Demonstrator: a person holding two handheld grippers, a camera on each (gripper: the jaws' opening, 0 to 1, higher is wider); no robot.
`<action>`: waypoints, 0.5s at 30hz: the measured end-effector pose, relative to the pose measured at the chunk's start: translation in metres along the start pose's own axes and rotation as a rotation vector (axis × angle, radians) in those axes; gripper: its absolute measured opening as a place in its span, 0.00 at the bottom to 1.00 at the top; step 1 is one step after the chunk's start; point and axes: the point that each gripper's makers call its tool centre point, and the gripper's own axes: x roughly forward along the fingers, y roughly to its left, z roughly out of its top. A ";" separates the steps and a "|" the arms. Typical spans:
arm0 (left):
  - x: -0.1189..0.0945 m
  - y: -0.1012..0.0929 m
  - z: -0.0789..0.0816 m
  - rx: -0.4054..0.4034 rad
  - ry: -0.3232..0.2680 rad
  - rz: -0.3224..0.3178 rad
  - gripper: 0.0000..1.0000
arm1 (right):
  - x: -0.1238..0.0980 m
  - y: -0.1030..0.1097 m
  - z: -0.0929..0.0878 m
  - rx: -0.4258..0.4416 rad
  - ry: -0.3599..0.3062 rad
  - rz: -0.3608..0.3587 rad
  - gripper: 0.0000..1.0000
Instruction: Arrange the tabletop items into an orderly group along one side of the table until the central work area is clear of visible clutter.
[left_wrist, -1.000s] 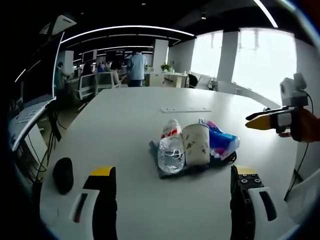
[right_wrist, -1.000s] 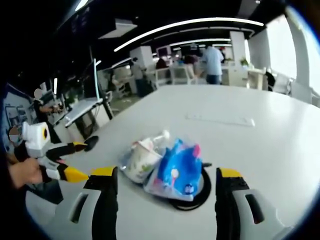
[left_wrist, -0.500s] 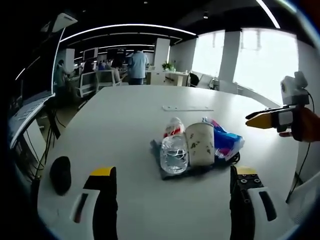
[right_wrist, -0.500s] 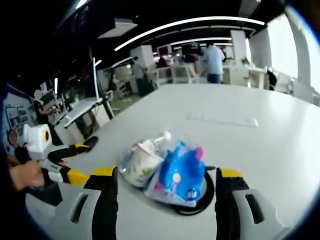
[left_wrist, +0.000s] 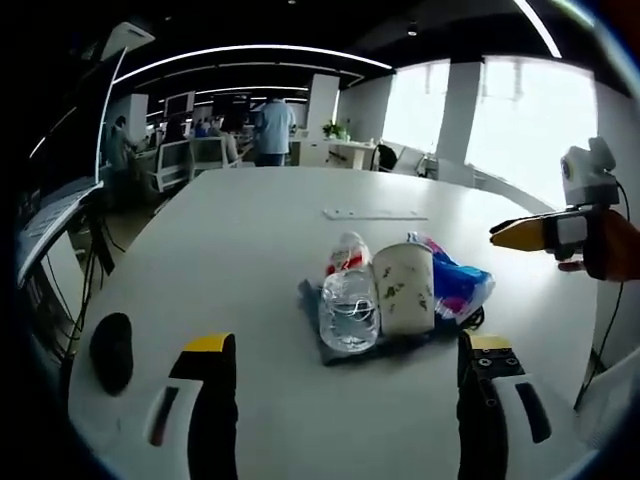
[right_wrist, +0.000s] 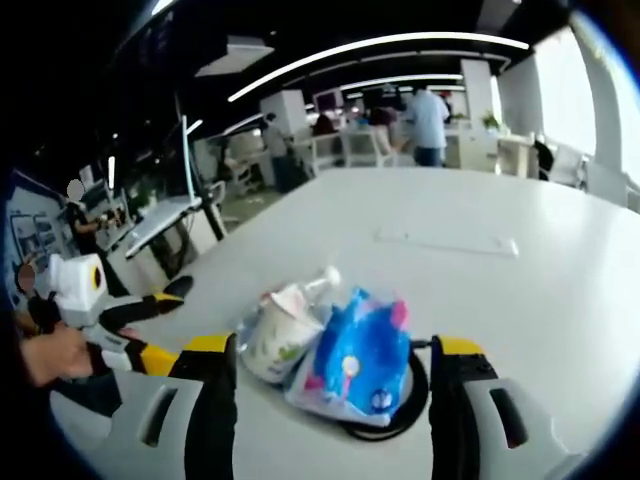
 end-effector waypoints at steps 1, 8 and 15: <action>0.001 0.000 0.000 0.000 0.001 -0.003 0.90 | 0.001 -0.001 0.000 -0.001 0.000 -0.001 0.77; 0.006 0.000 -0.001 -0.005 0.005 -0.003 0.90 | 0.004 -0.003 0.002 0.002 0.001 -0.002 0.77; 0.011 0.002 -0.003 -0.014 0.010 -0.002 0.90 | 0.009 -0.003 0.004 0.004 0.002 -0.002 0.77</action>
